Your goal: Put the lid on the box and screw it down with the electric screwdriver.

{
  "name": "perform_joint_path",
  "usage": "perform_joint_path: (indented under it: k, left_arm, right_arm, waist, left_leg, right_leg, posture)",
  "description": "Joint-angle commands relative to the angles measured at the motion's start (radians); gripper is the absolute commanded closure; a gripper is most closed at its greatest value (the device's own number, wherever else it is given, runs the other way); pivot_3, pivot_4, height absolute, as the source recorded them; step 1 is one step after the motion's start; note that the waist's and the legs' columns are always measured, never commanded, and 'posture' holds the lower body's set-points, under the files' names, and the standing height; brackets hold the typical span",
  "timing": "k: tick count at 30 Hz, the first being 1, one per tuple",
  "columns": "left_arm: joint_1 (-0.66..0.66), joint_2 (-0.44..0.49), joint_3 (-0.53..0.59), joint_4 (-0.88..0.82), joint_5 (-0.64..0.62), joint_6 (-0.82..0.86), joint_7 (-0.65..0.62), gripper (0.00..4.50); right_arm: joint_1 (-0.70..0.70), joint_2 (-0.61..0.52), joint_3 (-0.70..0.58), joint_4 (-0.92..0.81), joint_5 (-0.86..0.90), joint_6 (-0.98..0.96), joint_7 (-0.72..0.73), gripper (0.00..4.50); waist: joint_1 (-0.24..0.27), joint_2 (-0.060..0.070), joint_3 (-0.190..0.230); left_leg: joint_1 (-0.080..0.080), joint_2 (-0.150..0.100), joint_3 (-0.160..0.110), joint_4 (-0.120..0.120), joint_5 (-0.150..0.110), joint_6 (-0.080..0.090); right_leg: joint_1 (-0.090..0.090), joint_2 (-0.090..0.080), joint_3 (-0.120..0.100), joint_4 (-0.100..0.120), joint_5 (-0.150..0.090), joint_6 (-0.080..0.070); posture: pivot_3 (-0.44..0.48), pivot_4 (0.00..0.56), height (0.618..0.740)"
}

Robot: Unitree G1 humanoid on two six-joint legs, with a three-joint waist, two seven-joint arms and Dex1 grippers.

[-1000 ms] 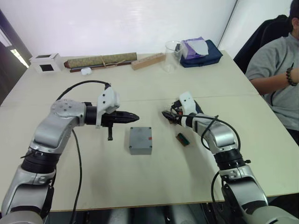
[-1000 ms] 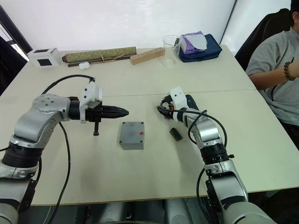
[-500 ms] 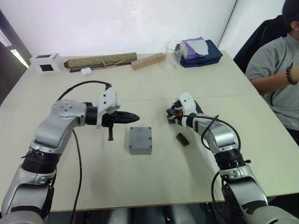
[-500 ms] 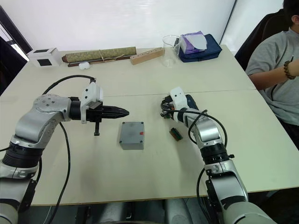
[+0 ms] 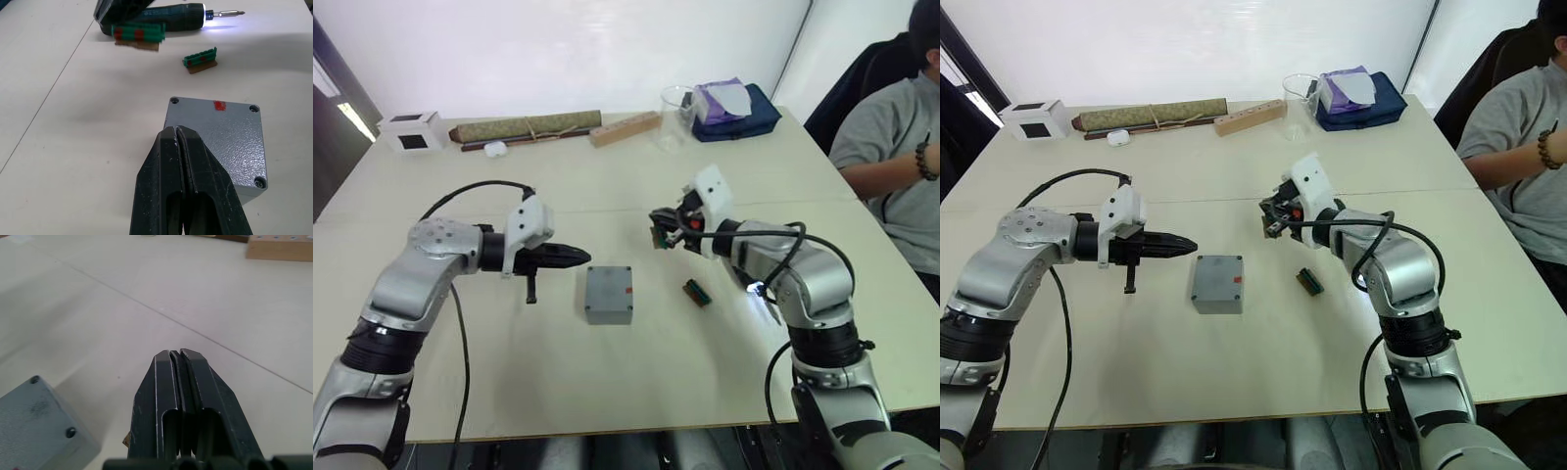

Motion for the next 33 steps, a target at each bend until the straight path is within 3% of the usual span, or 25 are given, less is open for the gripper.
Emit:
perform_joint_path:
  k: [1,14,19,33]
  left_arm:
    - [-0.014,-0.004,0.025,-0.027,-0.008,-0.014,0.009,4.5]
    - [-0.036,-0.031,0.01,-0.023,-0.001,-0.012,0.021,4.5]
    - [-0.037,-0.037,0.009,-0.024,0.002,-0.014,0.025,4.5]
    - [-0.045,-0.05,0.011,-0.03,0.0,-0.01,0.037,4.5]
  right_arm:
    - [0.01,-0.002,0.016,0.03,-0.025,-0.061,-0.003,4.39]
    - [0.068,-0.025,0.101,0.264,-0.139,-0.27,0.052,4.39]
    - [0.096,-0.09,0.086,0.22,-0.126,-0.301,0.134,4.39]
    - [0.027,-0.135,-0.034,0.012,0.055,-0.057,0.2,4.39]
  waist:
    - [-0.001,0.0,0.0]
    - [-0.002,0.0,0.0]
    - [-0.001,0.0,0.0]
    - [-0.001,0.0,0.0]
  left_leg:
    - [0.0,0.0,0.0,0.0,0.0,0.0]
    - [0.0,0.0,0.0,0.0,0.0,0.0]
    - [0.0,0.0,0.0,0.0,0.0,0.0]
    - [0.0,0.0,0.0,0.0,0.0,0.0]
  right_leg:
    - [0.0,0.0,0.0,0.0,0.0,0.0]
    - [0.0,0.0,0.0,0.0,0.0,0.0]
    - [0.0,0.0,0.0,0.0,0.0,0.0]
    - [0.0,0.0,0.0,0.0,0.0,0.0]
  posture:
    - [0.0,0.15,0.736]
    - [0.0,0.15,0.736]
    - [0.0,0.15,0.736]
    - [0.0,0.15,0.736]
